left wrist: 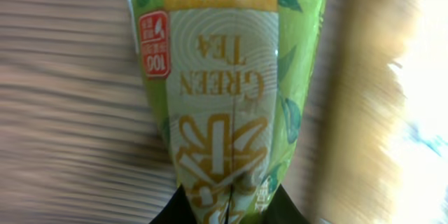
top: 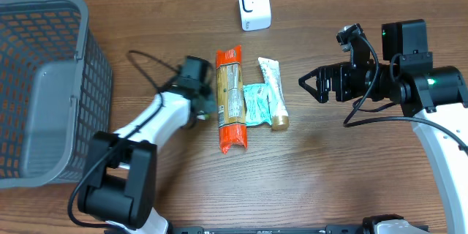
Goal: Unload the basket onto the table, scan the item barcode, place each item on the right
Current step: 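Push the items together toward the right with the left gripper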
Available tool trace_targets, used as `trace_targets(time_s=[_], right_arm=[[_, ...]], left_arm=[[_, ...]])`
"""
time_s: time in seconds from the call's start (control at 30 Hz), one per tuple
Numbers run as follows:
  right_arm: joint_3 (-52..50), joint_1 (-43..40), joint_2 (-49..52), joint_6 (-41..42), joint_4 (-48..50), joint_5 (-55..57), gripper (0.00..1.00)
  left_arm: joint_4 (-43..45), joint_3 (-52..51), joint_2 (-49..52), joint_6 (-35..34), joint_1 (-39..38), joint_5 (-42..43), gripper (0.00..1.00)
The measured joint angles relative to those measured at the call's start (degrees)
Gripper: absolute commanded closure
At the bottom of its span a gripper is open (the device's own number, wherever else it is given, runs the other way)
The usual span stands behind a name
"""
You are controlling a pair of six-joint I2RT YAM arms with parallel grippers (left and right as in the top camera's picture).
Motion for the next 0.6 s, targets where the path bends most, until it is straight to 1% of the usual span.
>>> trace_targets(time_s=[0.03,0.07,0.1,0.13,0.17,0.2,0.27,0.37,0.4,0.53,0.57,0.6], right_arm=[[0.0,0.0,0.0,0.0,0.0,0.0,0.00],[0.0,0.0,0.0,0.0,0.0,0.0,0.00],[0.0,0.0,0.0,0.0,0.0,0.0,0.00],[0.0,0.0,0.0,0.0,0.0,0.0,0.00],[0.0,0.0,0.0,0.0,0.0,0.0,0.00],[0.0,0.0,0.0,0.0,0.0,0.0,0.00],[0.0,0.0,0.0,0.0,0.0,0.0,0.00],[0.0,0.0,0.0,0.0,0.0,0.0,0.00],[0.0,0.0,0.0,0.0,0.0,0.0,0.00],[0.0,0.0,0.0,0.0,0.0,0.0,0.00],[0.0,0.0,0.0,0.0,0.0,0.0,0.00],[0.0,0.0,0.0,0.0,0.0,0.0,0.00]], left_arm=[[-0.2,0.0,0.0,1.2,-1.2,0.6,0.75],[-0.5,0.0,0.0,2.4,-2.5,0.8,0.62],[-0.9,0.0,0.0,3.4,-3.2,0.8,0.42],[-1.6,0.0,0.0,3.8,-3.6,1.0,0.30],[-2.1,0.0,0.0,4.6,-3.6,1.2,0.23],[-3.0,0.0,0.0,4.9,-3.6,1.2,0.18],[-5.2,0.0,0.0,5.2,-3.1,1.2,0.12],[-9.7,0.6,0.0,5.6,-2.7,1.2,0.10],[-12.7,1.7,0.0,5.6,-2.7,1.2,0.10],[-22.5,10.4,-0.5,5.5,-2.7,1.3,0.09],[-23.3,11.4,-0.9,5.5,-2.7,1.3,0.09],[-26.0,14.0,-1.9,5.5,-2.6,1.5,0.09]])
